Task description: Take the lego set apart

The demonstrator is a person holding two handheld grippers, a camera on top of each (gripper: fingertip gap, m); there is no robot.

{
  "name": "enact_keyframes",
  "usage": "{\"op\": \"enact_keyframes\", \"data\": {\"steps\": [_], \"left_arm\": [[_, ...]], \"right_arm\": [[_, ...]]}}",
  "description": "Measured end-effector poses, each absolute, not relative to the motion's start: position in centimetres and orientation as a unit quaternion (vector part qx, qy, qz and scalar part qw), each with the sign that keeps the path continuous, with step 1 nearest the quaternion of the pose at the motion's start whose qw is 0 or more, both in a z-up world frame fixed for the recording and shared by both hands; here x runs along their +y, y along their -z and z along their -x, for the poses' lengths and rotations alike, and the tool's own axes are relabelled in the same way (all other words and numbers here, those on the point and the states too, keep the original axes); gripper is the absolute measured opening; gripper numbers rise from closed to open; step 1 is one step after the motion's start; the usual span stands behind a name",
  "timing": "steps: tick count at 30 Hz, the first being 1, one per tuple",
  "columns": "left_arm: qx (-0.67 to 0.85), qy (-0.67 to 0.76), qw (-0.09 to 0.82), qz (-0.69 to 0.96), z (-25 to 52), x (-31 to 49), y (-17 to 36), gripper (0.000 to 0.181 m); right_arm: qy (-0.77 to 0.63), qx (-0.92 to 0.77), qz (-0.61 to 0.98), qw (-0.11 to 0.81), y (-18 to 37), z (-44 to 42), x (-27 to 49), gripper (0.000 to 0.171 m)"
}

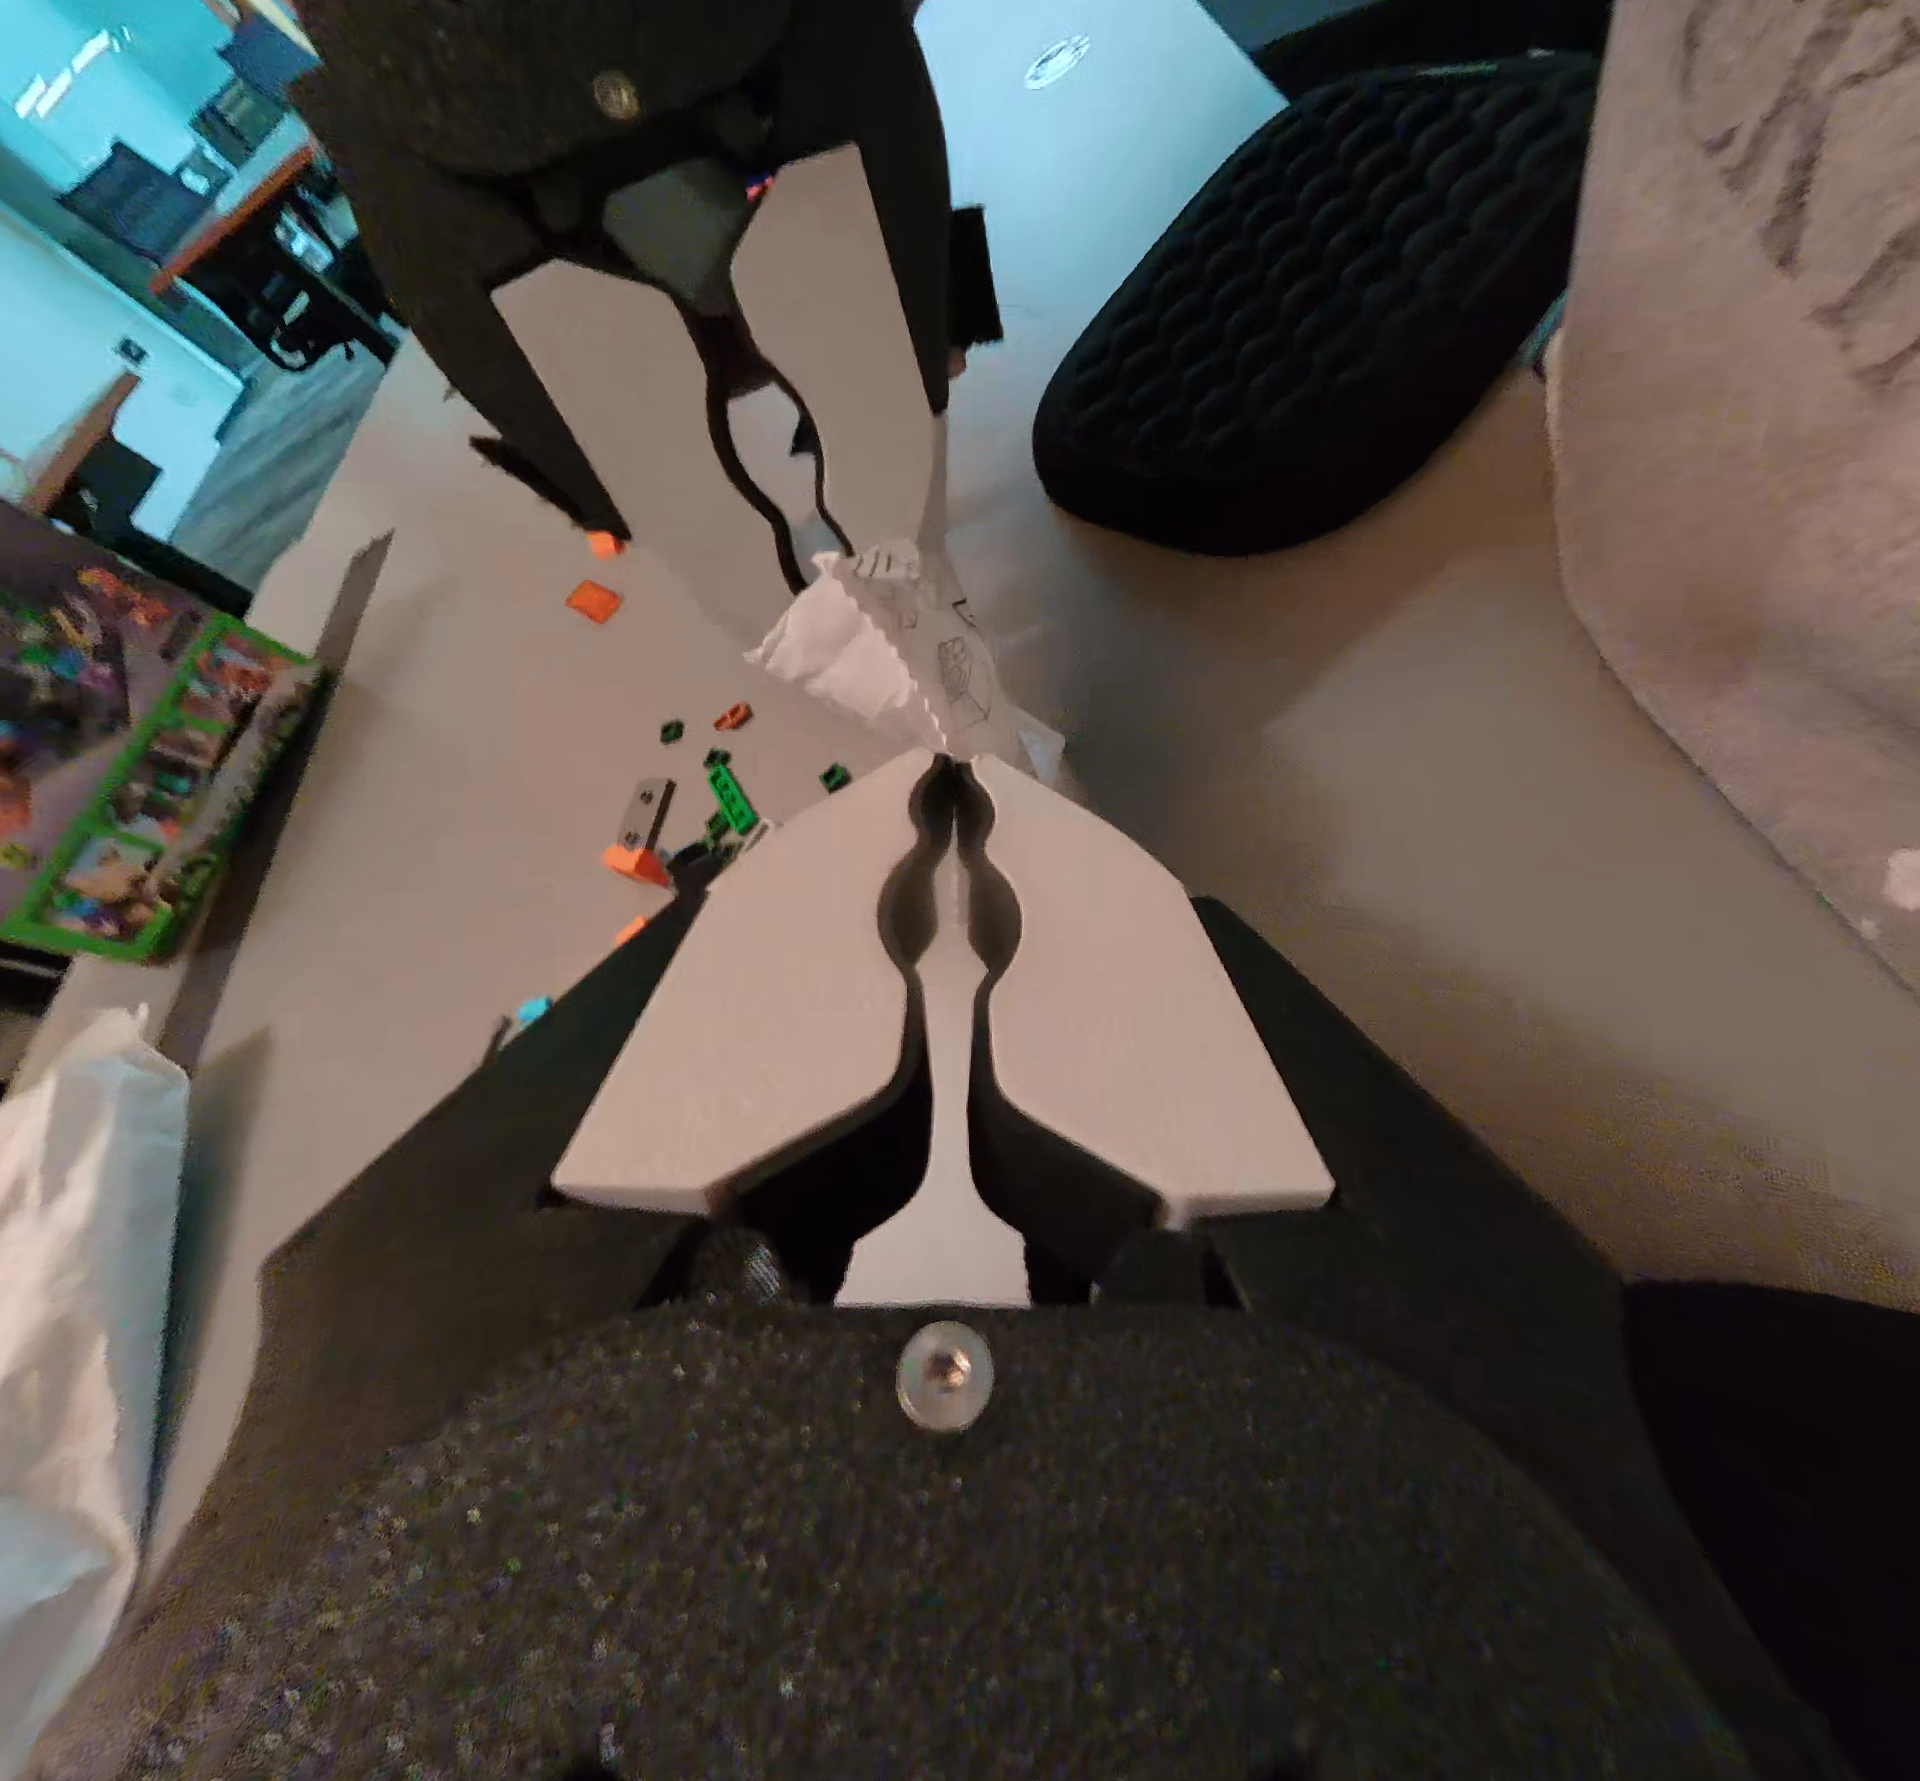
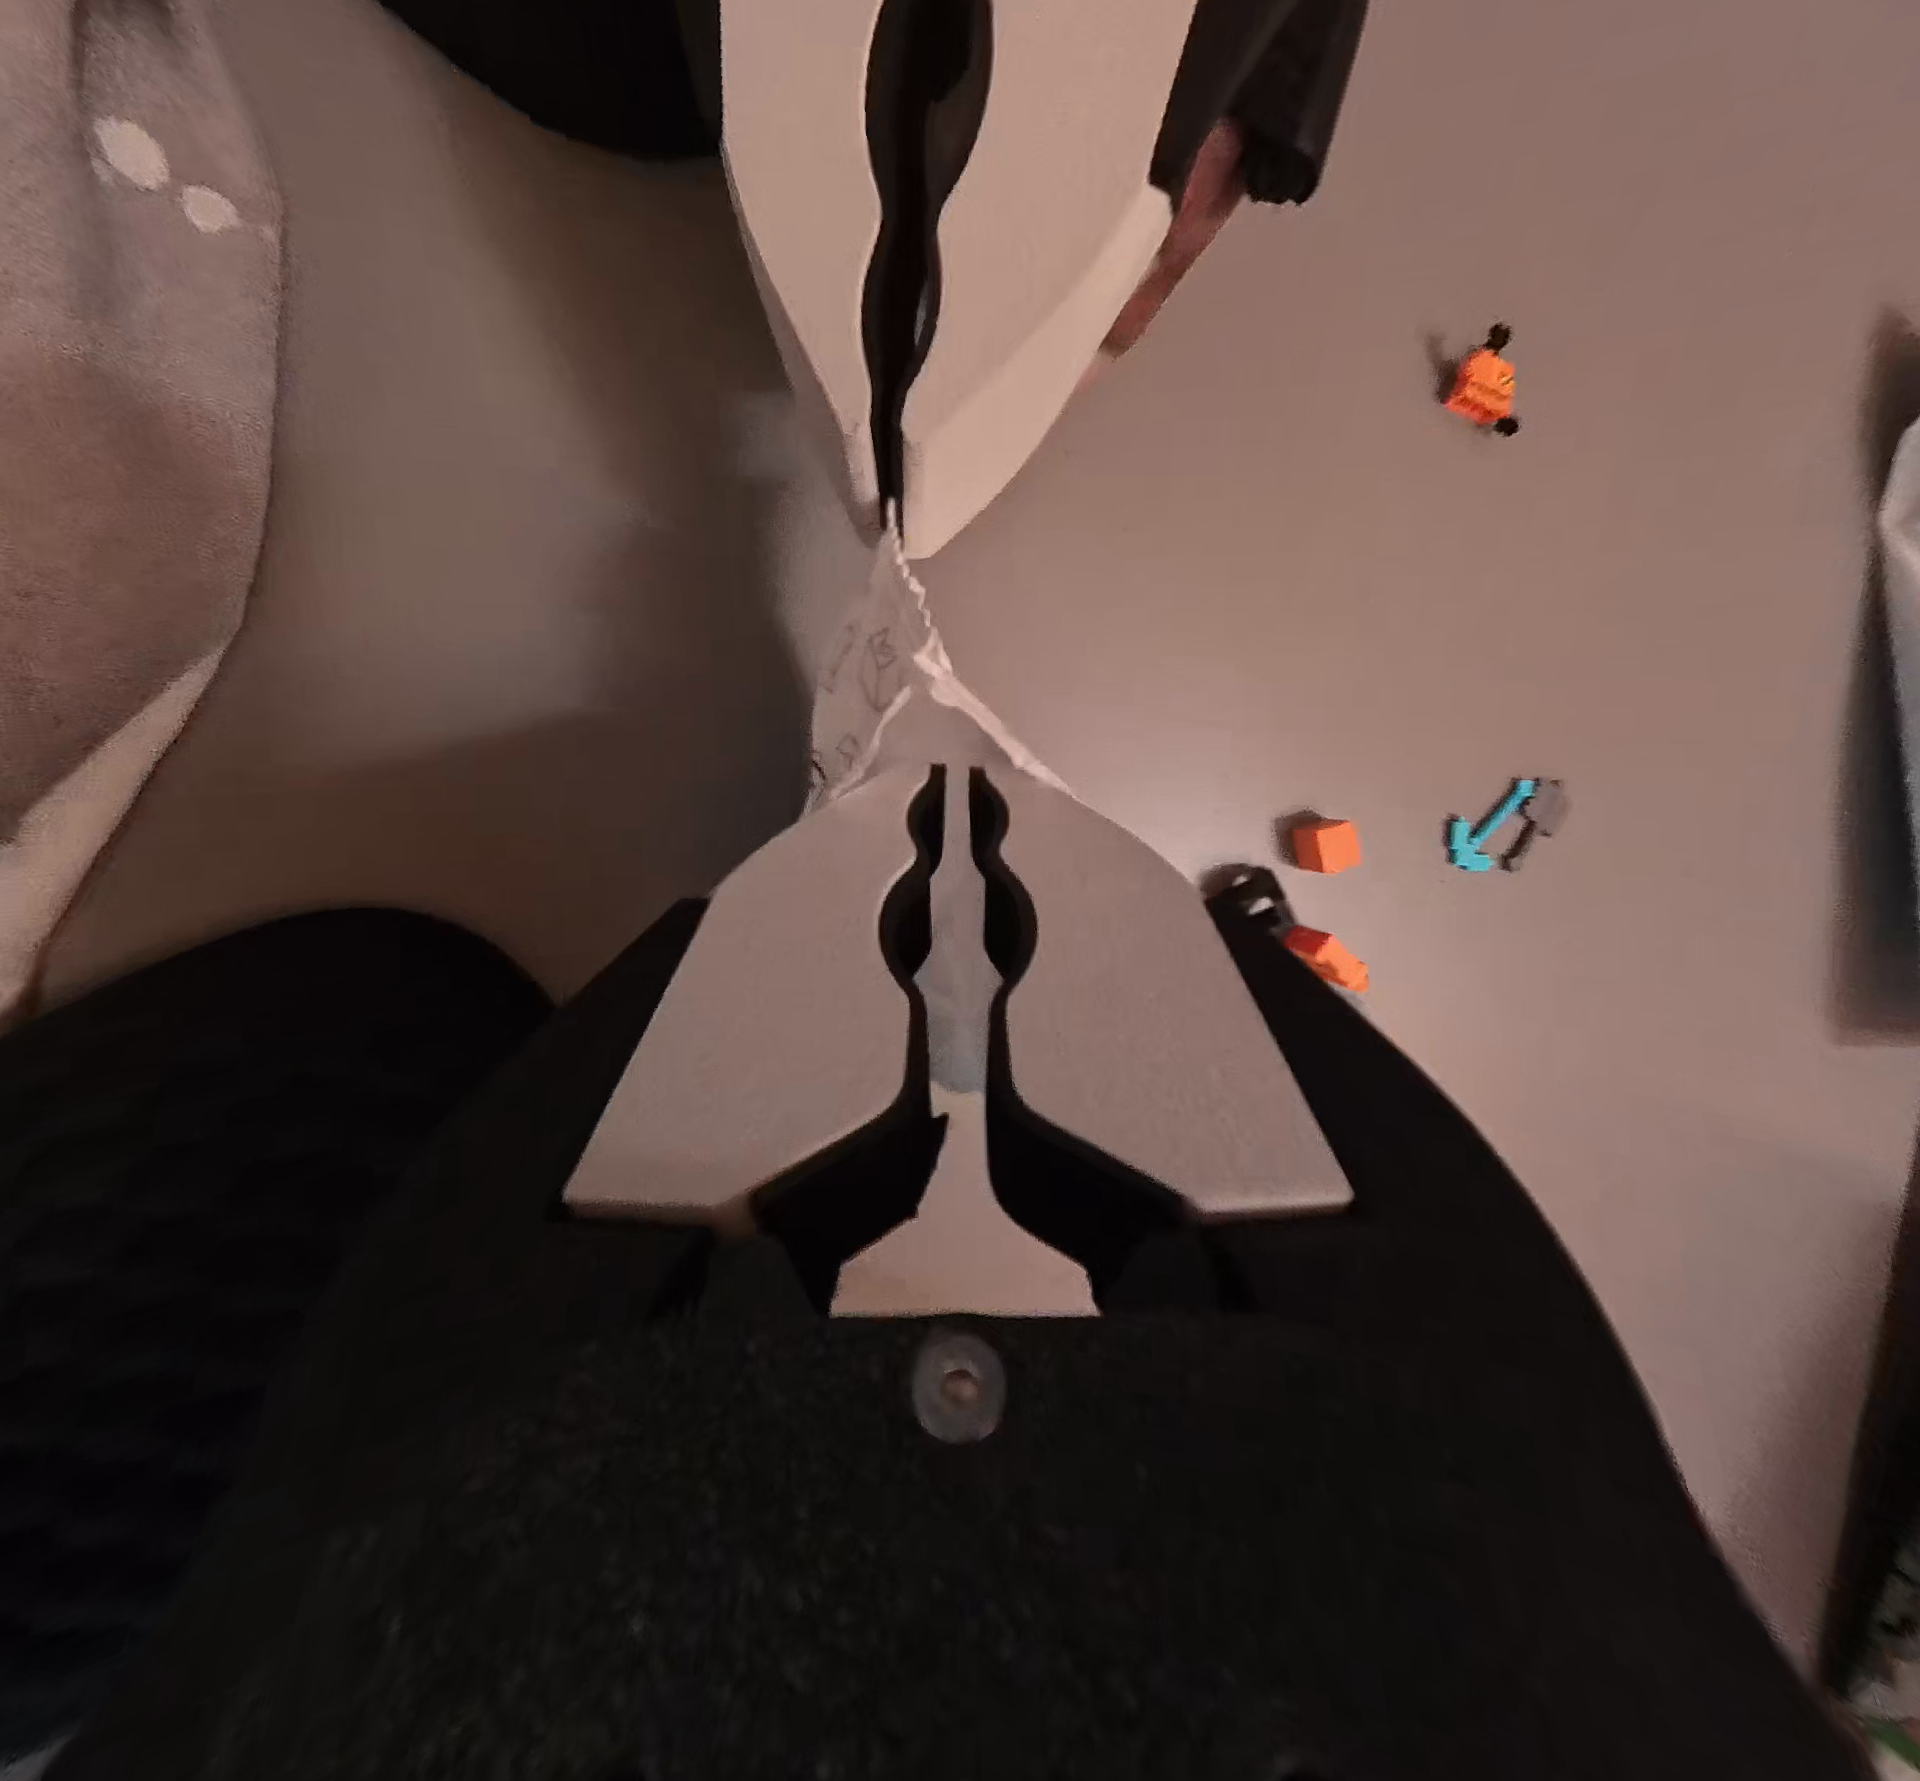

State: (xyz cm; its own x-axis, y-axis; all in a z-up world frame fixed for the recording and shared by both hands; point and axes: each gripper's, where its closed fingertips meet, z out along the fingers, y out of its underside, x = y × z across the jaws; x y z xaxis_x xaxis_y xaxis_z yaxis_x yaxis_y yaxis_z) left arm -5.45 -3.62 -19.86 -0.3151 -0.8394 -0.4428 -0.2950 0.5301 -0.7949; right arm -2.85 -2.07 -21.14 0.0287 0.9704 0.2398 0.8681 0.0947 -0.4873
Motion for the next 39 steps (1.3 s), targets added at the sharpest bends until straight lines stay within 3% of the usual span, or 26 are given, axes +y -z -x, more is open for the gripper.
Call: {"op": "enact_keyframes", "data": {"steps": [5, 11, 14, 18, 26, 29, 33, 37, 39], "left_arm": [[0.748, 0.295, 0.48, 0.35, 5.1, -4.4, 18.6, 0.0], [0.743, 0.263, 0.497, 0.363, 4.7, -3.4, 19.1, 0.001], [0.734, 0.256, 0.512, 0.367, 4.7, -2.8, 18.6, 0.0], [0.721, 0.246, 0.529, 0.373, 4.5, -2.4, 18.1, 0.0], [0.716, 0.253, 0.534, 0.372, 4.8, -2.0, 18.1, 0.0], [0.706, 0.281, 0.527, 0.381, 4.8, -2.2, 17.8, 0.0], [0.687, 0.316, 0.524, 0.392, 4.6, -2.4, 17.1, 0.0], [0.683, 0.318, 0.52, 0.403, 4.7, -2.0, 17.2, 0.001], [0.684, 0.309, 0.513, 0.416, 4.7, -1.5, 17.7, 0.001]], "right_arm": [[-0.064, -0.706, 0.637, 0.301, 22.4, 3.6, -3.3, 0.0], [-0.113, -0.692, 0.655, 0.283, 23.4, 3.9, -4.2, 0.015], [-0.151, -0.688, 0.658, 0.267, 23.0, 4.0, -5.0, 0.028], [-0.204, -0.677, 0.669, 0.228, 23.2, 4.3, -6.4, 0.059], [-0.223, -0.647, 0.68, 0.265, 21.2, 3.7, -5.4, 0.042], [-0.188, -0.642, 0.687, 0.285, 21.1, 2.8, -4.3, 0.026], [-0.115, -0.658, 0.674, 0.315, 22.3, 3.4, -3.3, 0.028], [-0.111, -0.671, 0.654, 0.332, 22.7, 5.1, -3.6, 0.0], [-0.149, -0.661, 0.667, 0.311, 22.8, 5.3, -4.0, 0.0]]}}
